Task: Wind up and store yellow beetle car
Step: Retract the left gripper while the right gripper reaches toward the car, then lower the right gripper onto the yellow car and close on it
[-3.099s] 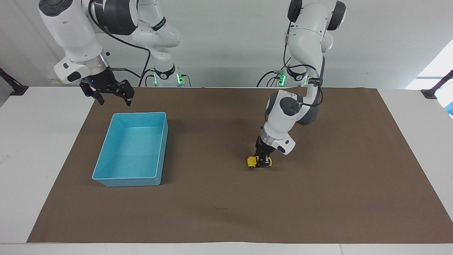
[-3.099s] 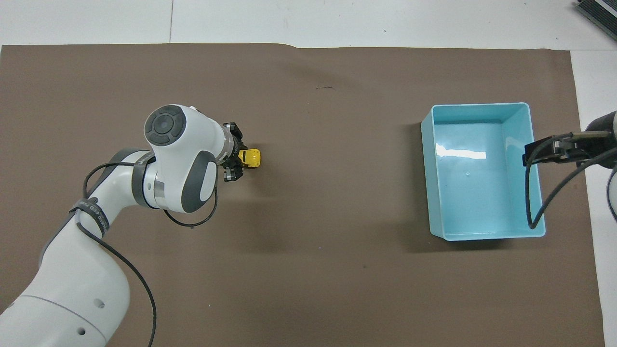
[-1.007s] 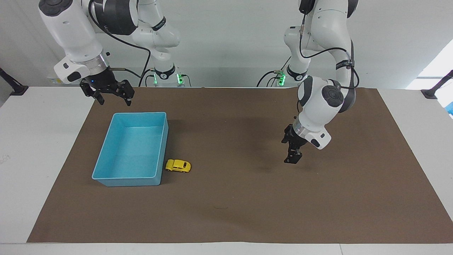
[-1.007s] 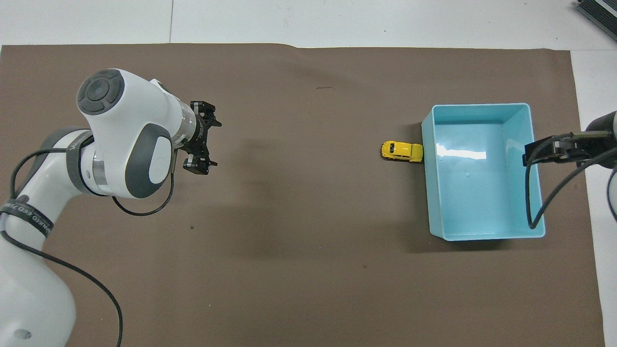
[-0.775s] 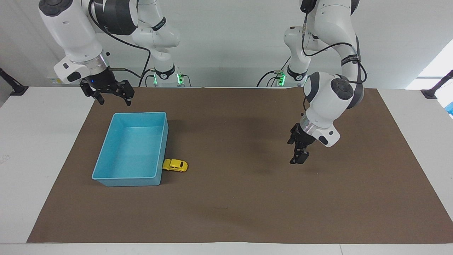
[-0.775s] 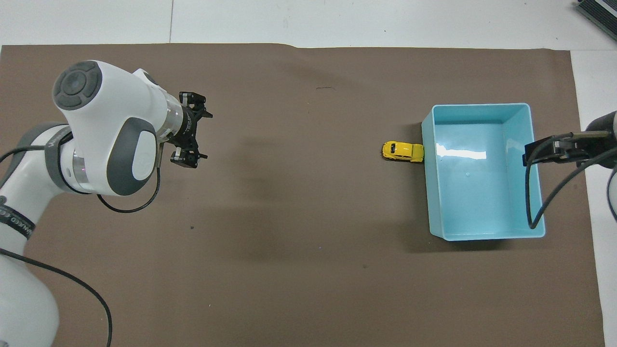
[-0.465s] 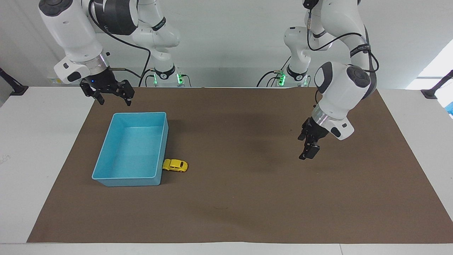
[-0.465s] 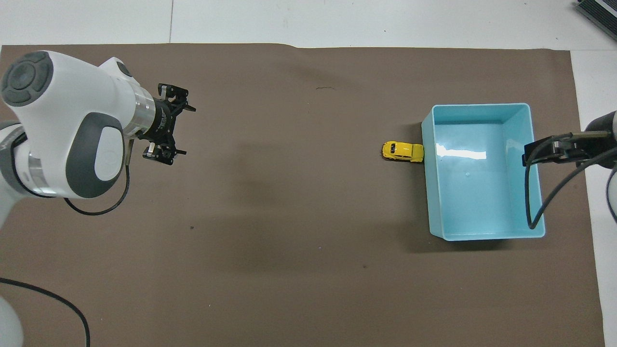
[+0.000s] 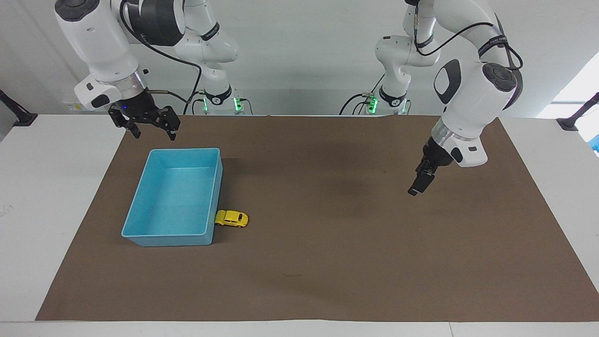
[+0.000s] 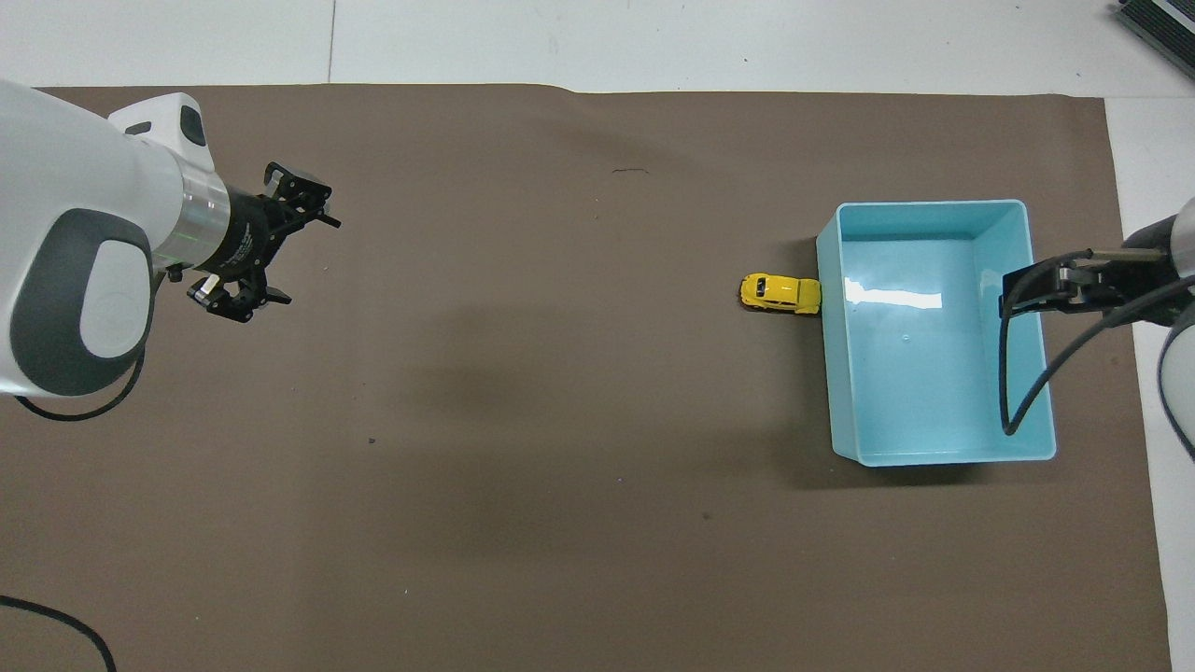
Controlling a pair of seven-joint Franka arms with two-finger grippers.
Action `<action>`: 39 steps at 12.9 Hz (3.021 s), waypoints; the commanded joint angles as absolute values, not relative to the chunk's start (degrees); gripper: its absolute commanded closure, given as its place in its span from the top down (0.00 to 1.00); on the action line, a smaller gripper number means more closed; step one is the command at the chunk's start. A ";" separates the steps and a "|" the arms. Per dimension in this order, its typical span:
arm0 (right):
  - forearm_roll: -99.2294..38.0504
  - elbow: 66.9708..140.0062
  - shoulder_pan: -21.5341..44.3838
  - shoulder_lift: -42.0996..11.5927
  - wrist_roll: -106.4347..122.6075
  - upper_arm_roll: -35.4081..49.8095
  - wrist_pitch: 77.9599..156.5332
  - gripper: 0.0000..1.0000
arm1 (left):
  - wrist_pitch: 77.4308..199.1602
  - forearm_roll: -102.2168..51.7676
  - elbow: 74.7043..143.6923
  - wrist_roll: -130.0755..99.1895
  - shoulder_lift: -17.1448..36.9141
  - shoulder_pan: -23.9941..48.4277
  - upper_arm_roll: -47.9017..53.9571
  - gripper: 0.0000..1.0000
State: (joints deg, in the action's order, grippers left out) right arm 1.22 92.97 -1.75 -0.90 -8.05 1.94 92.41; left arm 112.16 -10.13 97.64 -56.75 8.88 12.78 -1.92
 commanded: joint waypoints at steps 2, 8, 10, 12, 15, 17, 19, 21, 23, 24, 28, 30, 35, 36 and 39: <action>-0.87 93.87 -0.53 -1.75 -19.48 2.29 93.69 1.00 | 106.97 -9.40 97.21 -41.35 6.60 9.06 -1.49 1.00; -1.93 94.13 1.40 -2.90 -38.72 2.46 97.21 1.00 | 101.52 -5.20 97.29 -22.00 4.40 6.94 -1.41 1.00; -1.93 94.31 1.76 -2.81 -47.68 2.46 97.91 1.00 | 100.81 -4.83 97.38 -15.68 4.13 6.77 -1.49 1.00; -1.93 94.48 2.71 -2.73 -56.39 2.55 99.05 1.00 | 100.37 -4.83 97.47 -7.94 3.17 4.84 -1.49 1.00; -1.93 94.48 3.86 -2.72 -64.48 2.55 99.14 1.00 | 98.09 -4.83 97.47 -3.00 1.68 3.87 -1.49 1.00; -2.02 94.57 4.74 -2.72 -72.12 2.64 99.58 1.00 | 97.56 -4.14 97.38 -0.45 0.71 3.87 -1.50 1.00; -2.02 94.57 6.49 -2.72 -82.22 2.55 100.45 1.00 | 96.51 -0.71 97.21 -0.35 -1.04 4.39 -1.32 1.00; -1.93 94.57 8.34 -2.99 -88.04 2.55 100.89 1.00 | 94.75 -0.53 97.12 -0.44 -3.07 4.66 -1.32 1.00; -1.15 94.48 9.84 -3.86 -92.27 2.55 101.42 1.00 | 93.00 -0.53 96.60 -0.44 -4.74 4.57 -1.14 1.00; -0.88 94.48 10.63 -4.65 -94.03 2.55 102.21 1.00 | 91.60 -0.53 95.55 -0.44 -5.18 4.48 -1.14 1.00; 0.88 93.96 12.39 -8.78 -97.03 2.55 104.23 1.00 | 89.65 -0.70 94.04 -0.53 -5.71 4.57 -0.79 1.00; 0.88 93.95 12.57 -10.28 -96.94 2.55 106.07 1.00 | 90.43 -1.05 93.96 -0.96 -5.97 4.31 -0.88 1.00; 0.97 94.39 12.57 -15.20 -97.21 2.55 111.43 1.00 | 90.53 -1.23 93.96 -1.05 -5.98 4.75 -0.70 1.00; 1.05 94.39 12.74 -16.34 -97.21 2.55 112.49 1.00 | 89.83 -1.23 94.04 -0.97 -6.06 4.75 -0.79 1.00; 4.30 94.57 13.36 -19.41 -100.10 2.55 115.83 1.00 | 89.65 -1.23 93.96 -0.97 -6.06 4.75 -0.79 1.00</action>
